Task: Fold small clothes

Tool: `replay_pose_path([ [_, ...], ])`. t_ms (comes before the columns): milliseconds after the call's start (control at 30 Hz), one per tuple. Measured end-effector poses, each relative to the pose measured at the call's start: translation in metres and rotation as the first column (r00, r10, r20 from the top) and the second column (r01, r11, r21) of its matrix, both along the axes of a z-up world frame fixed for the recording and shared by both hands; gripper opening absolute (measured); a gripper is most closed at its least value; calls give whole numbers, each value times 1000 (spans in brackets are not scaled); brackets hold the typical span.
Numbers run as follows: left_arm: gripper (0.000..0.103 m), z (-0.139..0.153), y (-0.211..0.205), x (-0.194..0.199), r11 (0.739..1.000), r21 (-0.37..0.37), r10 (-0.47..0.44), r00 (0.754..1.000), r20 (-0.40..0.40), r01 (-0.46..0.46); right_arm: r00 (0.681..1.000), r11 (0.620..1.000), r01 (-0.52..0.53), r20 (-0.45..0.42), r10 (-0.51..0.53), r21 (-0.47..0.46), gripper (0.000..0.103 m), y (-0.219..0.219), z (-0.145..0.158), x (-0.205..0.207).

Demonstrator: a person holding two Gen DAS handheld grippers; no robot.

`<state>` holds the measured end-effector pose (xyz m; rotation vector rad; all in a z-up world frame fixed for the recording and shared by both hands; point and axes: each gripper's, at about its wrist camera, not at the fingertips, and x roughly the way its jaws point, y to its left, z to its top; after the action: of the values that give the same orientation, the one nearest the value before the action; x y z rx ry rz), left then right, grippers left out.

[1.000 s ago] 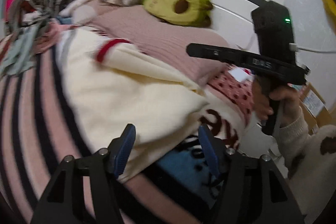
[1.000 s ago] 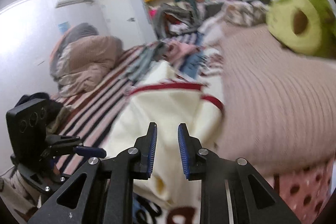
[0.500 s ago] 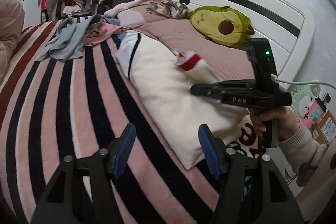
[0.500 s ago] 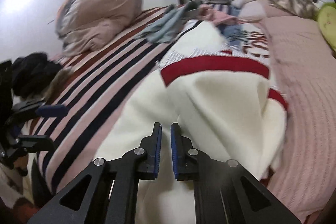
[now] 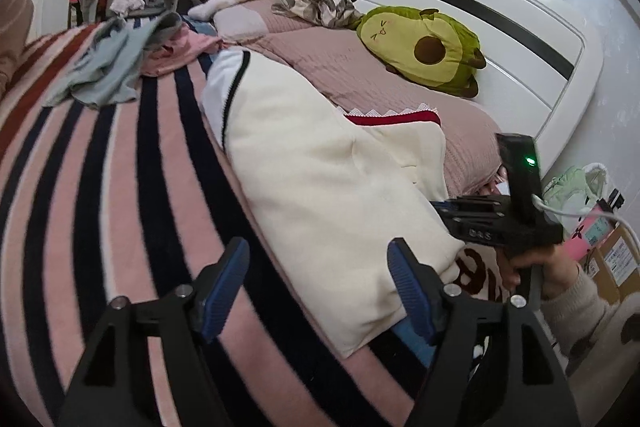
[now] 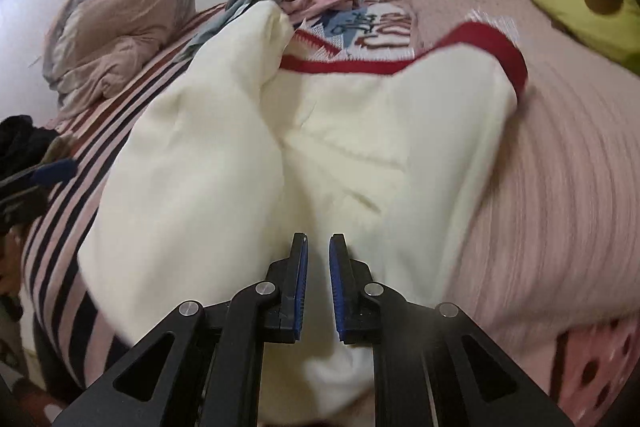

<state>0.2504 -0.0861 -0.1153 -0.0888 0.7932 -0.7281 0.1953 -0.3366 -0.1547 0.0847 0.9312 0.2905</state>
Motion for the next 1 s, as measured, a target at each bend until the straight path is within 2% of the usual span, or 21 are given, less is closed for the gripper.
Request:
replay_pose_path([
  [100, 68, -4, -8, 8, 1000, -6, -5, 1000, -27, 5, 999, 999, 27, 22, -28, 40, 8, -9, 8, -8],
  [200, 68, -3, -15, 9, 1000, -7, -13, 1000, -24, 13, 996, 988, 46, 67, -56, 146, 9, -21, 23, -9],
  [233, 68, -3, -16, 9, 1000, -6, -14, 1000, -22, 14, 995, 984, 45, 76, -58, 173, 14, -22, 27, -9],
  [300, 68, -3, -18, 10, 1000, -8, -15, 1000, -23, 15, 995, 973, 31, 91, -53, 229, 34, -24, 33, -7],
  [333, 68, -3, -18, 10, 1000, -9, -15, 1000, -26, 15, 995, 966, 11, 94, -36, 260, 51, -22, 34, -6],
  [367, 68, -3, -18, 11, 1000, -8, -14, 1000, -27, 14, 995, 961, -5, 94, -21, 278, 55, -20, 34, -4],
  [533, 68, -3, -17, 10, 1000, -5, -10, 1000, -26, 9, 998, 962, -45, 46, 33, 268, 55, 0, 16, 18],
  [600, 68, -3, -15, 9, 1000, -2, -8, 1000, -23, 7, 998, 958, -57, 30, 51, 282, 35, 6, 8, 21],
  [633, 68, -3, -13, 9, 1000, 0, -5, 1000, -22, 5, 997, 948, -77, 32, 71, 310, 3, 7, 5, 21],
  [667, 68, -3, -12, 10, 1000, 0, -4, 1000, -22, 4, 996, 940, -92, 31, 87, 330, 3, 9, 4, 21],
  [800, 68, -5, -9, 12, 1000, -8, 1, 1000, -30, -2, 996, 972, -60, 77, 44, 225, 0, 12, 12, -3],
  [1000, 68, -7, -15, 11, 1000, -22, -19, 999, -40, 18, 999, 975, 34, 19, -39, 218, 0, -8, 5, -38],
])
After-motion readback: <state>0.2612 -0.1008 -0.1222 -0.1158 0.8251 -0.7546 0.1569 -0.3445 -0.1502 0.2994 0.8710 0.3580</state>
